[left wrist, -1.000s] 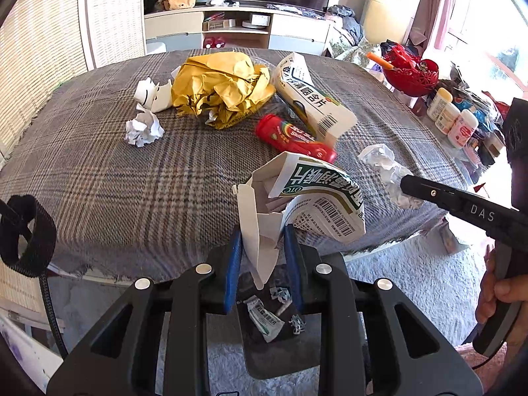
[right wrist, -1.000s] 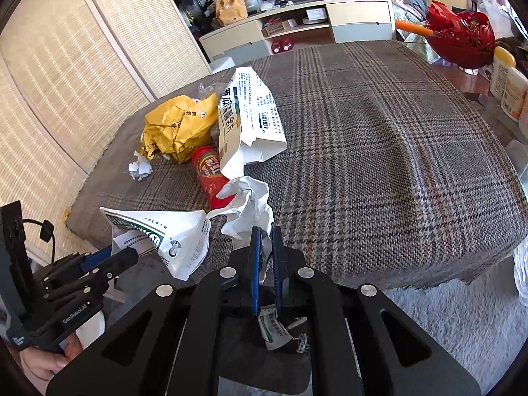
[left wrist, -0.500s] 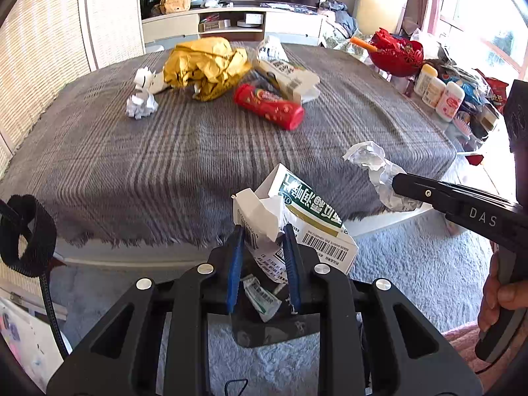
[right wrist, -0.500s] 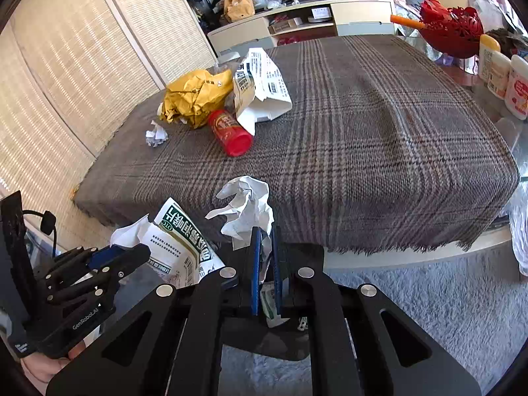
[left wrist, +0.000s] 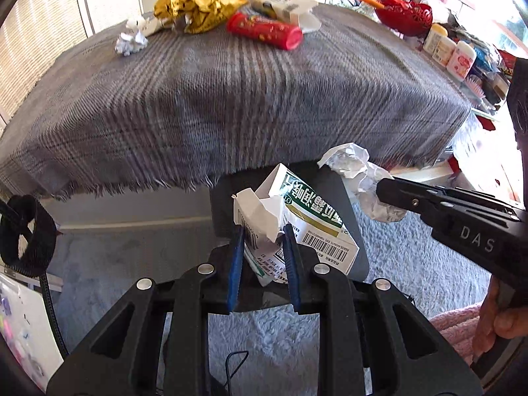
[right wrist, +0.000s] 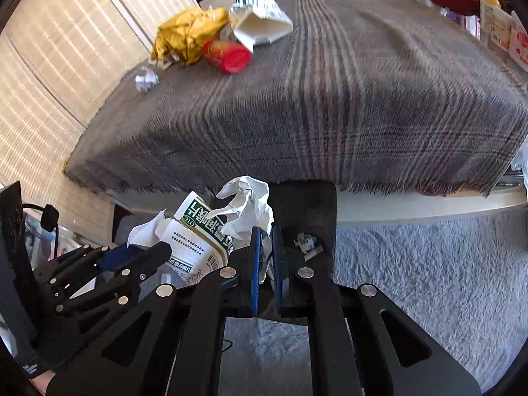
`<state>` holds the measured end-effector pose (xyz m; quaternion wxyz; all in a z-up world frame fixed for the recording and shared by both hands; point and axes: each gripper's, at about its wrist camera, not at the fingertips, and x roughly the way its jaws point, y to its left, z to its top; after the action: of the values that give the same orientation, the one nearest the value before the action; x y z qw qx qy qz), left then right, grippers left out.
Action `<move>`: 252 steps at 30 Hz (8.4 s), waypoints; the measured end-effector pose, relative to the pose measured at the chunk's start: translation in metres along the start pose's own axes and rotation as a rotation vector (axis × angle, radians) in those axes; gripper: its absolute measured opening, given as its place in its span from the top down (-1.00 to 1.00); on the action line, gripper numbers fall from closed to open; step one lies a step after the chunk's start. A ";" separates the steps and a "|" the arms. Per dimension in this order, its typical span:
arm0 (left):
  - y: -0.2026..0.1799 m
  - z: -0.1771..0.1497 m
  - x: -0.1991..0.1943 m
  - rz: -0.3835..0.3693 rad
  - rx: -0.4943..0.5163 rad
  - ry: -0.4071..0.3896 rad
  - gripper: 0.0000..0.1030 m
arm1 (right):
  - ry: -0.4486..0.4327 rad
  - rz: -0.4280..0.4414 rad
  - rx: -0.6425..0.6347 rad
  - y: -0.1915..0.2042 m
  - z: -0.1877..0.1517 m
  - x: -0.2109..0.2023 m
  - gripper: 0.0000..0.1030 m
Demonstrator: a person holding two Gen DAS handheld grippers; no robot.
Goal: Collect trash
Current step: 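Carry both items down to the black bin and open both grippers, then return both grippers to the table and approach the red Skittles tube with the right, then grasp the red Skittles tube with the right gripper while the left grasps crumpled tissue, then carry the tube and tissue down to the black bin and open both grippers, then raise both grippers back over the table toward the yellow bag, then grasp the yellow crumpled bag with the left gripper while the right grasps the white medicine box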
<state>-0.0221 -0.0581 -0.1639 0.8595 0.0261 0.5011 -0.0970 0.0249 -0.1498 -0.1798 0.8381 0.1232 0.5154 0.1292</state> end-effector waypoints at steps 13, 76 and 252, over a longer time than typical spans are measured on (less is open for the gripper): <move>0.007 -0.004 0.021 0.011 -0.030 0.068 0.50 | 0.039 0.010 0.047 -0.008 0.001 0.015 0.77; 0.164 0.182 -0.003 0.213 -0.173 -0.106 -0.49 | -0.145 -0.005 -0.223 0.065 0.189 0.040 -0.15; 0.100 0.263 0.035 0.102 -0.011 -0.176 -0.84 | -0.032 0.084 -0.022 -0.007 0.249 0.076 -0.10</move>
<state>0.2390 -0.0026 -0.0692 0.9041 0.0383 0.4224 -0.0521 0.2821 -0.1485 -0.1363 0.8414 0.1377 0.4949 0.1681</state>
